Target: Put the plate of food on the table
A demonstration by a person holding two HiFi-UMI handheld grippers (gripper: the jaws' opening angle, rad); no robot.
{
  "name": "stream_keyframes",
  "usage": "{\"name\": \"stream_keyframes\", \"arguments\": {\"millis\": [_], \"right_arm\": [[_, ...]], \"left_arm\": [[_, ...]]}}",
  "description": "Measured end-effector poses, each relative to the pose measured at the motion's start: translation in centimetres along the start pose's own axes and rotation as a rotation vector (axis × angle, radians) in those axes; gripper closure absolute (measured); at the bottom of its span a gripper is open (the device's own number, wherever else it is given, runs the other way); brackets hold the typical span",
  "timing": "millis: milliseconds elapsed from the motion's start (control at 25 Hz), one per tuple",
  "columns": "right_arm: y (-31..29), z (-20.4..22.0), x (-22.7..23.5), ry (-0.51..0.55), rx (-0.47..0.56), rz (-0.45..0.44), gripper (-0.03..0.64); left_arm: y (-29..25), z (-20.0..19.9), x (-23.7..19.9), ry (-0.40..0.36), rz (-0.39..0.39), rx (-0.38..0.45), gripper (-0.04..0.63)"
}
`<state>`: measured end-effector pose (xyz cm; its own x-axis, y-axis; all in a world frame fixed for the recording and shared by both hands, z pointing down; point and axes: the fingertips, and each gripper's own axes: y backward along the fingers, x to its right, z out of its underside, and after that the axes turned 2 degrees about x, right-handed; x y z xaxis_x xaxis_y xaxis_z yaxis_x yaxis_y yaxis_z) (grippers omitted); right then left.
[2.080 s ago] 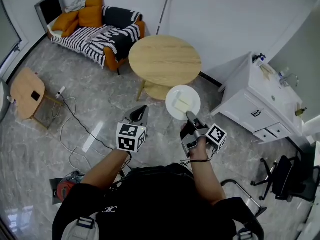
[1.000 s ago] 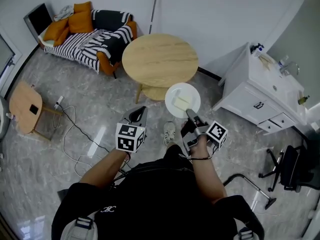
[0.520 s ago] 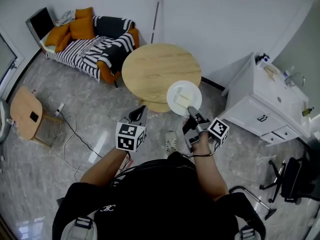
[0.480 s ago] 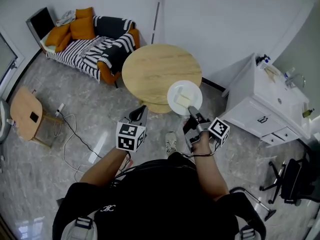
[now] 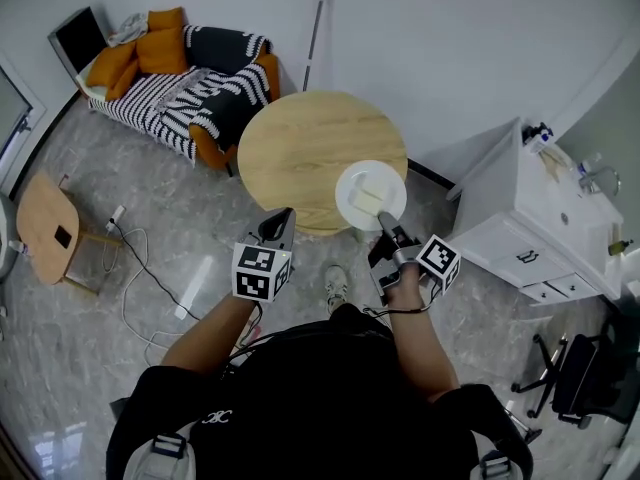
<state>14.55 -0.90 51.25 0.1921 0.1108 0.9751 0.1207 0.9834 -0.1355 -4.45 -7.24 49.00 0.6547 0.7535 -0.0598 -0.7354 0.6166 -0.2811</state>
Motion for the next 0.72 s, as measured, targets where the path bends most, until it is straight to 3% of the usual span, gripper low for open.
{"name": "stream_keyframes", "arguments": {"millis": [720], "right_arm": [[-10.2,-7.6,0.5,0.038,-0.088,0.029,0.598]], "left_arm": [[-10.2,-2.8,-3.8,0.05,-0.077,-0.037,0.588]]}}
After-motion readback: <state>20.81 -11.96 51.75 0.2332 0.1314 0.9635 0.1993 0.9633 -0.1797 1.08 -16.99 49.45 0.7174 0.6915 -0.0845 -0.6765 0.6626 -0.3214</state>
